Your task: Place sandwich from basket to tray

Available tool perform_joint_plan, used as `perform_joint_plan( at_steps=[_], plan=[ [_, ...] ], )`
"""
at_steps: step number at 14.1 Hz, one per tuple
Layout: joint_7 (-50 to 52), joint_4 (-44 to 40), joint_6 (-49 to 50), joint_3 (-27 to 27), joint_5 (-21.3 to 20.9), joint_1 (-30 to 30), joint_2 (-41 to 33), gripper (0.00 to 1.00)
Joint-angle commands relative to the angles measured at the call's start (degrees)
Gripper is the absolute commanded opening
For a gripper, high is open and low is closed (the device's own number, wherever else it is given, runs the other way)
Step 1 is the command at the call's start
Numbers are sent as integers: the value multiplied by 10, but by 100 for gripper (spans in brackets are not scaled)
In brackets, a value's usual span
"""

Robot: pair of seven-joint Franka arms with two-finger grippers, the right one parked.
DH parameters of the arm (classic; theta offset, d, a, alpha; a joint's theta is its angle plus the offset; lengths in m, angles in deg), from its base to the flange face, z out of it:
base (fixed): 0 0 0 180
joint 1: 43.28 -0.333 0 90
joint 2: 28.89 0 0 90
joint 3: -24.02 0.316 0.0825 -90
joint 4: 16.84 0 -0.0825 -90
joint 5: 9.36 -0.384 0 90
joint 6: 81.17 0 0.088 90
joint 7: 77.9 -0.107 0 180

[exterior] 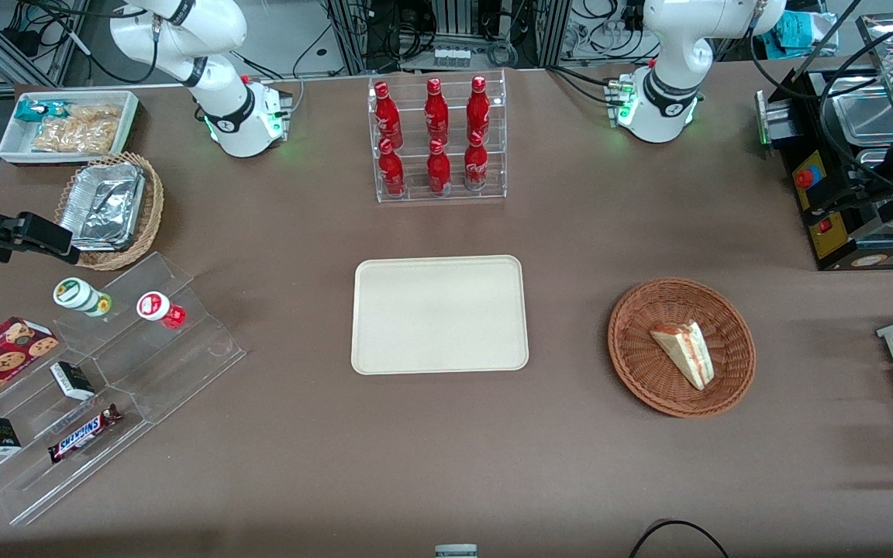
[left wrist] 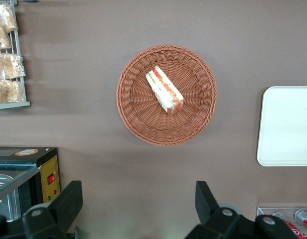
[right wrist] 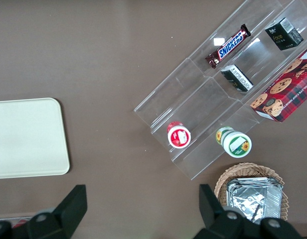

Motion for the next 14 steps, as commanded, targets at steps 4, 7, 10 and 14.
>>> perform_joint_plan(
  at_steps=[4,7,10,14],
  plan=[
    [6,-6,1,0,4,-1,4,100],
    [42,28,0,0,4,-1,14,100],
    [109,37,-3,-2,3,4,75,100],
    [166,81,-77,-3,5,10,137,100]
  ],
)
